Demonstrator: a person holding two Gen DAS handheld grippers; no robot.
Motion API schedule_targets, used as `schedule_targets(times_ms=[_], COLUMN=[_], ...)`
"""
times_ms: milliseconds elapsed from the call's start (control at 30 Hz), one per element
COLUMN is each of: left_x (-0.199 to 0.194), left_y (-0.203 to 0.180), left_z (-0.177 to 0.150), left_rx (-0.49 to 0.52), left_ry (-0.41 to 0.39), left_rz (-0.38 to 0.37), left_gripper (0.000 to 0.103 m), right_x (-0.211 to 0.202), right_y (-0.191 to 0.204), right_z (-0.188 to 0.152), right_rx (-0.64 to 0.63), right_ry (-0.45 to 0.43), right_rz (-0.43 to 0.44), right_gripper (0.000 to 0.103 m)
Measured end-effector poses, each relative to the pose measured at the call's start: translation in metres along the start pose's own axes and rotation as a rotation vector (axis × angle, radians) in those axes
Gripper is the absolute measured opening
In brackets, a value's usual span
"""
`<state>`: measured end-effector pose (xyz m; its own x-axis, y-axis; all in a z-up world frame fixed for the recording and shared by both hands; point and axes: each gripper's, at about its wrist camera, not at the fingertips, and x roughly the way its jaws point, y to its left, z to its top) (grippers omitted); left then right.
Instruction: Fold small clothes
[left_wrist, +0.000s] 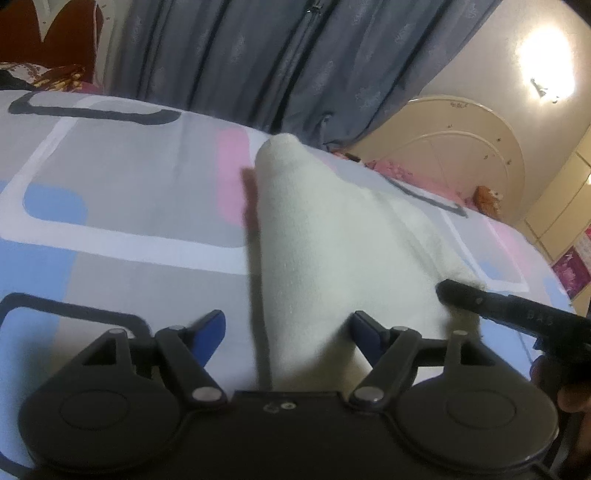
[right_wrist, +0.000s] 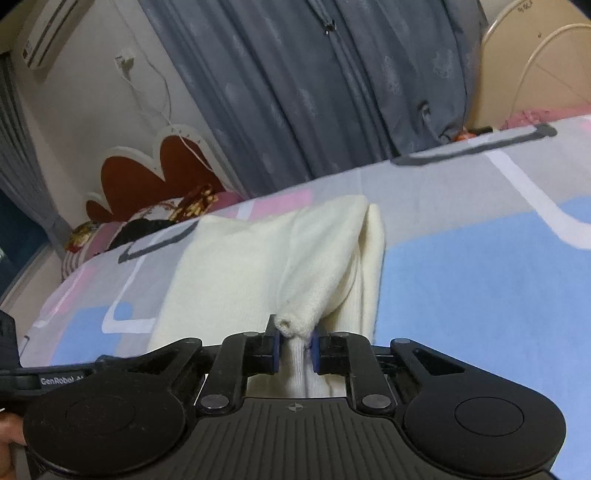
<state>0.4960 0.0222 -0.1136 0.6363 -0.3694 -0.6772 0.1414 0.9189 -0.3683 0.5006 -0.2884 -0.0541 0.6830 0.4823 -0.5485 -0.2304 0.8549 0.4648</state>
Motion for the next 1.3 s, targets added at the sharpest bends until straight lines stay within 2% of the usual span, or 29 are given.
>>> schedule_targets(times_ms=[67,133,200,267,367,433,500,600,667,700,733,767,933,1000,1133,1300], left_x=[-0.006,-0.012,-0.013,-0.001,0.026,0.046,0.056,0.037,0.013,0.003,-0.005,-0.013,-0.04,-0.044,-0.043,-0.043], left_y=[-0.001,0.004,0.01,0.014,0.017,0.018,0.017,0.011,0.01,0.01,0.011,0.012,0.013,0.009,0.004,0.0], left_z=[0.004,0.013,0.025,0.04,0.053,0.055,0.054,0.059,0.046,0.037,0.027,0.015,-0.039,-0.052,-0.055,-0.056], left_rx=[0.012,-0.005,-0.036,-0.045,-0.069,-0.067,-0.049,-0.023,0.013,0.026,0.036,0.038,-0.003,0.006,0.028,0.067], left_ry=[-0.066,-0.136,-0.173,-0.155,-0.119,-0.071,-0.053,-0.042,-0.079,-0.084,-0.082,-0.072,-0.06,-0.054,-0.048,-0.032], left_rz=[-0.02,-0.018,-0.004,0.036,0.063,0.074,0.099,0.101,0.062,0.045,0.038,0.04,0.035,0.052,0.078,0.115], left_gripper=[0.07,0.068,0.067,0.063,0.062,0.07,0.072,0.063,0.064,0.064,0.064,0.064,0.064,0.065,0.066,0.066], right_x=[-0.003,-0.001,-0.014,-0.023,-0.009,0.02,0.062,0.048,0.018,-0.001,-0.013,-0.024,-0.052,-0.056,-0.048,-0.039], right_y=[-0.002,-0.005,-0.005,-0.004,0.006,0.02,0.018,0.011,0.013,0.01,0.008,0.007,0.015,0.019,0.025,0.031], right_z=[0.001,0.001,0.007,0.018,0.035,0.04,0.031,0.036,0.032,0.027,0.022,0.016,-0.023,-0.034,-0.053,-0.056], right_rx=[-0.012,-0.026,-0.031,-0.019,-0.038,-0.125,-0.201,-0.135,-0.131,-0.105,-0.088,-0.081,-0.069,-0.056,-0.014,-0.01], right_ry=[0.004,0.031,-0.046,-0.119,-0.135,-0.069,0.078,0.039,-0.047,-0.072,-0.075,-0.079,-0.02,0.017,0.071,0.109], right_rz=[-0.021,-0.046,-0.082,-0.078,-0.06,-0.063,-0.202,-0.199,-0.191,-0.153,-0.137,-0.12,-0.051,-0.038,-0.02,-0.026], right_gripper=[0.014,0.019,0.037,0.036,0.036,0.033,0.029,0.029,0.031,0.042,0.048,0.049,0.047,0.038,0.035,0.035])
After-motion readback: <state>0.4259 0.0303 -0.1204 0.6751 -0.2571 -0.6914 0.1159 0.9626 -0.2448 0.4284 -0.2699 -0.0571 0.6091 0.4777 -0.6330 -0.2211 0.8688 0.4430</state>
